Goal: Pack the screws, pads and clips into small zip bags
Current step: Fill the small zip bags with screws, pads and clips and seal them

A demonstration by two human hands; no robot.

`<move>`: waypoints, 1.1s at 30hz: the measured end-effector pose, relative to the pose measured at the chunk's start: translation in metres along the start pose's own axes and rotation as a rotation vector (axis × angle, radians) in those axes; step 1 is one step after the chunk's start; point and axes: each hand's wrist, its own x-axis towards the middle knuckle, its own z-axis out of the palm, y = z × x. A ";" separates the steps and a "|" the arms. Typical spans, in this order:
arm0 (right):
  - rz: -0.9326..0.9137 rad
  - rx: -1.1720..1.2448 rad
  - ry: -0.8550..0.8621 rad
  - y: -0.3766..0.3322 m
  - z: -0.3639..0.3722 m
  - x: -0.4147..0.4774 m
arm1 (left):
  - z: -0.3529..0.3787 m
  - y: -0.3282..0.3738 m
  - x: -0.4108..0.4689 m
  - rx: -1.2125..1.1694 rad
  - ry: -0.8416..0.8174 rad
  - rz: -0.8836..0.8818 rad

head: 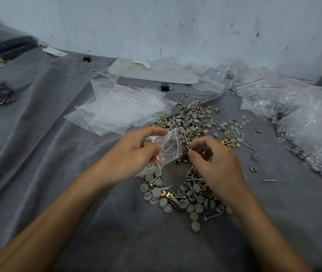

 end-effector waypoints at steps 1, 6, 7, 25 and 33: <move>0.021 0.093 0.022 -0.001 0.000 0.000 | 0.001 0.000 0.000 0.004 -0.004 0.003; 0.084 0.468 0.047 -0.009 0.003 0.000 | 0.003 0.000 0.000 0.014 -0.003 0.009; 0.082 0.513 0.028 -0.010 0.004 0.000 | 0.003 0.000 0.000 0.009 -0.008 0.009; -0.124 -0.036 -0.486 -0.012 0.002 -0.009 | -0.002 0.005 0.002 -0.084 0.074 -0.011; -0.217 -0.307 -0.578 -0.017 0.010 -0.012 | -0.002 0.008 0.001 -0.084 0.074 -0.019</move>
